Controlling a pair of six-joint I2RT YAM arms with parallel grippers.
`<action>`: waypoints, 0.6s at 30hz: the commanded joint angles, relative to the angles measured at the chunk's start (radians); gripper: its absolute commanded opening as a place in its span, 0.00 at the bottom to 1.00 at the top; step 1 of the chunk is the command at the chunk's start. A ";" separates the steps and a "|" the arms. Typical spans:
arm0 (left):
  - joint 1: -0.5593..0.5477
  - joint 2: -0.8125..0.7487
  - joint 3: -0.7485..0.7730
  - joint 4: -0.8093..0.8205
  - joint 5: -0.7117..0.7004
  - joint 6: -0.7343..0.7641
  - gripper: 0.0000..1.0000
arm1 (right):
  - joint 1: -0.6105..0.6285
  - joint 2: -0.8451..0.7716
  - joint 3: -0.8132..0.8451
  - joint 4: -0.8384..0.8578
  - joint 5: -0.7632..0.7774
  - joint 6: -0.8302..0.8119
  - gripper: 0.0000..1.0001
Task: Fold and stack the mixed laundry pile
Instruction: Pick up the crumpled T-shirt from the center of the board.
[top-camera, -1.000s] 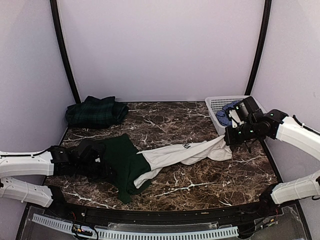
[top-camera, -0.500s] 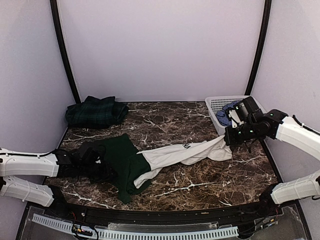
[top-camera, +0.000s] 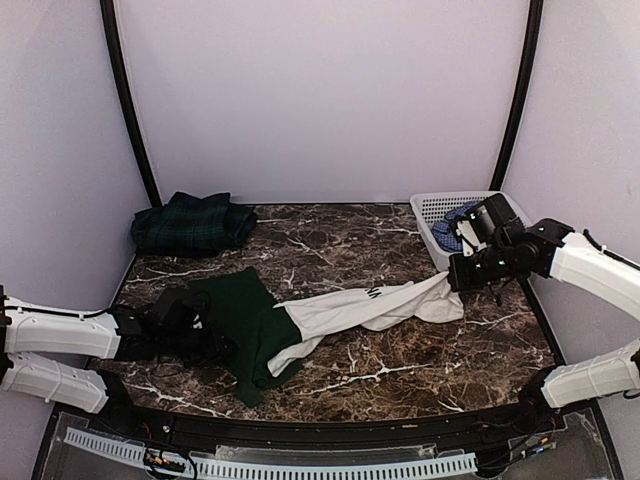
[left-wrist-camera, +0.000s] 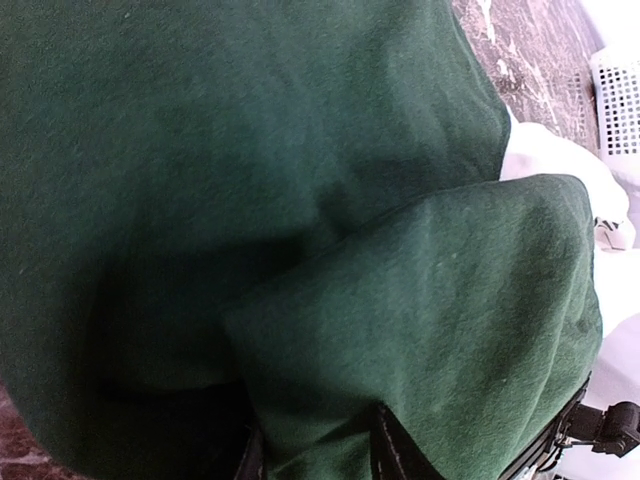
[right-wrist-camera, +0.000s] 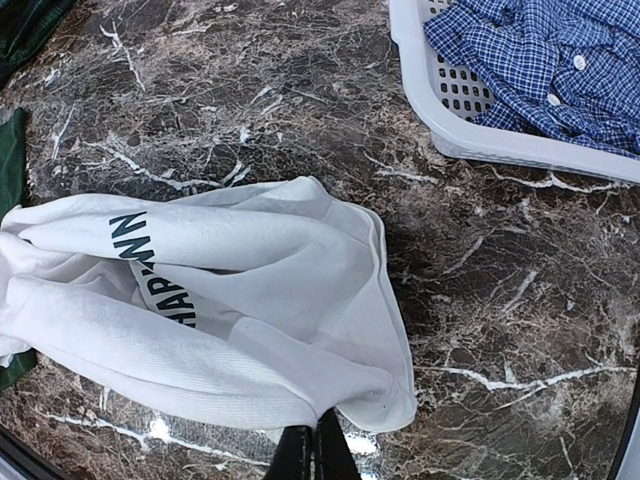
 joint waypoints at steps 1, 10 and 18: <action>0.010 0.018 -0.016 0.076 -0.002 -0.003 0.31 | -0.005 0.006 -0.004 0.017 0.004 -0.007 0.00; 0.010 -0.043 0.005 0.028 -0.030 -0.002 0.02 | -0.006 0.004 -0.004 0.015 0.011 -0.005 0.00; 0.022 -0.198 0.160 -0.193 -0.118 0.078 0.00 | -0.005 -0.039 0.037 0.004 0.054 -0.026 0.00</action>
